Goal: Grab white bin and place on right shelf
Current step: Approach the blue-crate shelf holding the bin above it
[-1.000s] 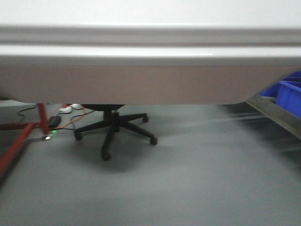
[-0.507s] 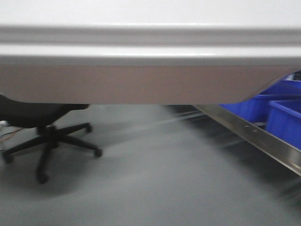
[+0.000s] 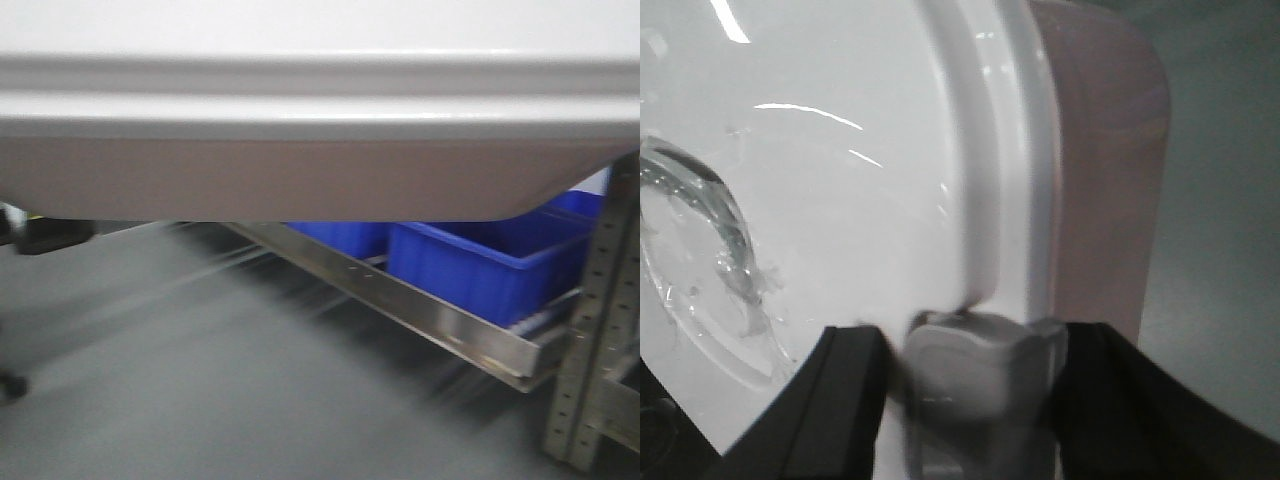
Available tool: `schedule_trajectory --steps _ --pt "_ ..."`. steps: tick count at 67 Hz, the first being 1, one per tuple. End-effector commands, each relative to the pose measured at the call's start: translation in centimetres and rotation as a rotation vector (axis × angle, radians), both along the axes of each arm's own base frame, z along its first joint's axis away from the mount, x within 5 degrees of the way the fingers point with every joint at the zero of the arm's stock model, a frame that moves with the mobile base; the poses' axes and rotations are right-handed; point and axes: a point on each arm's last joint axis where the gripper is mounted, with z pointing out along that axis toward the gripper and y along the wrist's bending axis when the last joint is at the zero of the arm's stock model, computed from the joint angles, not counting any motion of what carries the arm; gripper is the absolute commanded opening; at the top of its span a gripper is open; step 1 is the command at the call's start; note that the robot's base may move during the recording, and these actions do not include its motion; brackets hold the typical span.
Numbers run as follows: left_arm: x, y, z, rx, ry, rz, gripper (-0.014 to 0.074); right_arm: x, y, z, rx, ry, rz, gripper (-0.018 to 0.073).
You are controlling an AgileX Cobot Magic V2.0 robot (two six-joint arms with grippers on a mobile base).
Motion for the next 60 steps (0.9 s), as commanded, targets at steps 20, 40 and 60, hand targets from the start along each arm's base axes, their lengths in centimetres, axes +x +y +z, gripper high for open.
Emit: schedule_trajectory --steps 20,40,60 --pt "-1.63 -1.34 1.91 -0.154 -0.012 -0.17 0.025 -1.22 1.33 2.58 0.219 -0.038 0.115 0.0387" --pt "-1.63 -1.34 1.91 -0.154 -0.012 -0.17 0.025 -1.22 1.33 2.58 0.219 -0.038 0.115 0.0387" --pt "-1.63 -1.34 1.91 -0.154 -0.012 -0.17 0.025 -1.23 1.33 2.58 0.218 -0.037 0.116 0.0387"
